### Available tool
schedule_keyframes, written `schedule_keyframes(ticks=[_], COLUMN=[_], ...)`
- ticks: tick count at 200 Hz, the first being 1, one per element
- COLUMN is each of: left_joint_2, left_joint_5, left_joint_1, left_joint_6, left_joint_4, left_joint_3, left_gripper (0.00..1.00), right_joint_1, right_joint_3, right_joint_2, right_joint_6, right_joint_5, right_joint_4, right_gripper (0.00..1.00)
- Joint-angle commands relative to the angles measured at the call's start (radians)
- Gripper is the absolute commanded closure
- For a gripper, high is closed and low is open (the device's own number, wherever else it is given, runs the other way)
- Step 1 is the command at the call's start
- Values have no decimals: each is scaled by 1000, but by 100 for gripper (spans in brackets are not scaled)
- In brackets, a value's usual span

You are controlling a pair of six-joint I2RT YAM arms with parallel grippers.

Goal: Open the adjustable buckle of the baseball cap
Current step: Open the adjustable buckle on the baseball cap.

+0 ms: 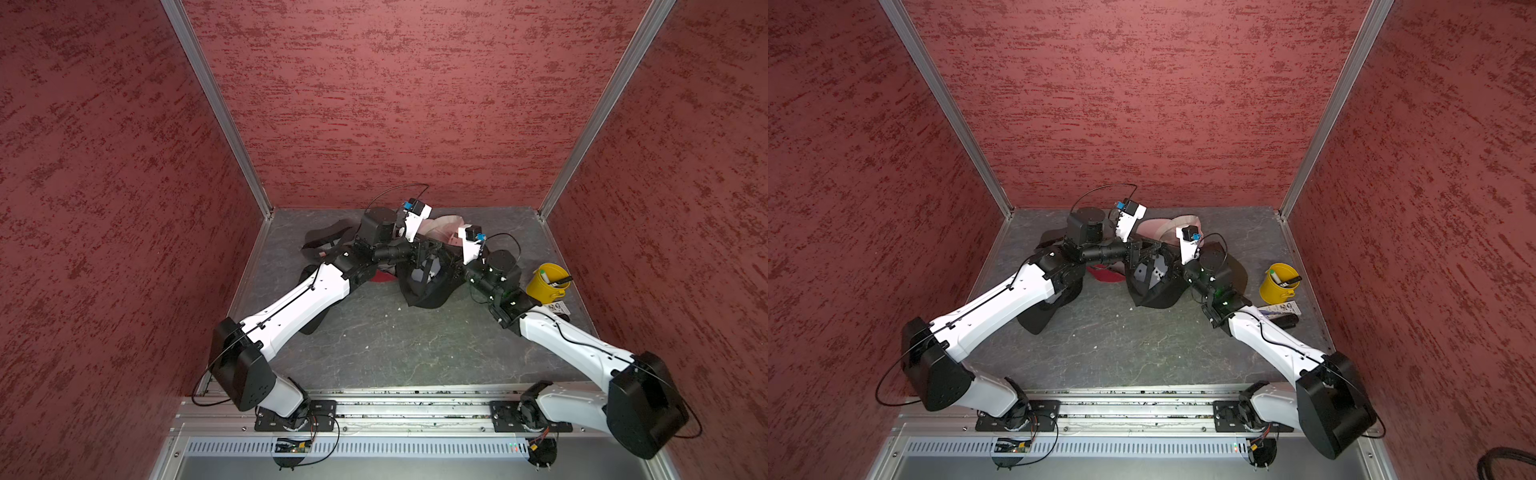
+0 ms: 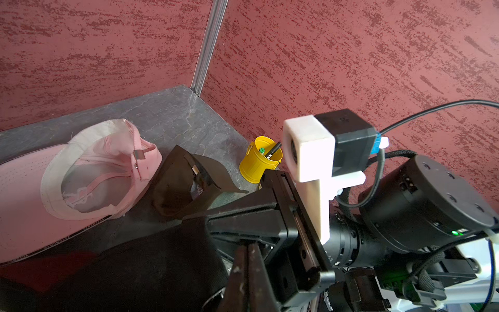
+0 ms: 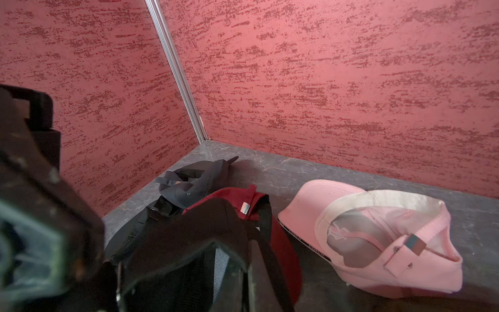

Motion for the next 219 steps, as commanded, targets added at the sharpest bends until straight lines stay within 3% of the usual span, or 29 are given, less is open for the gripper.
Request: schedule_keyframes(ticks=[1,68,78,98,117,166,219], left_joint_2=[-55,-38,-23,-11,-39,-216,-306], left_joint_5=[28,22,14,4,-25,-14,70], left_joint_1=[-7,-12,-12,-12,0,98,69], left_joint_6=[12,-8,-11,-1,40,78,101], left_joint_4=[54,81,84,80,52,-2,-22], left_joint_3=[-15,-16,-2,30,40,-71,-208], left_gripper=[100,100,81,61,52,51,62], right_joint_1=[-4,-4,-4,-4,-5,-6,-9], right_joint_3=[15,22,29,34,46,94,178], right_joint_2=[9,14,13,7,7,28,70], right_joint_6=[22,20,23,31,32,41,37], right_joint_5=[19,-27,-35,-42,-37,-41,-60], right_joint_4=[-21,-15,-16,-10,-20,-49,-100], right_gripper=[100,100,100,100,100,100,100])
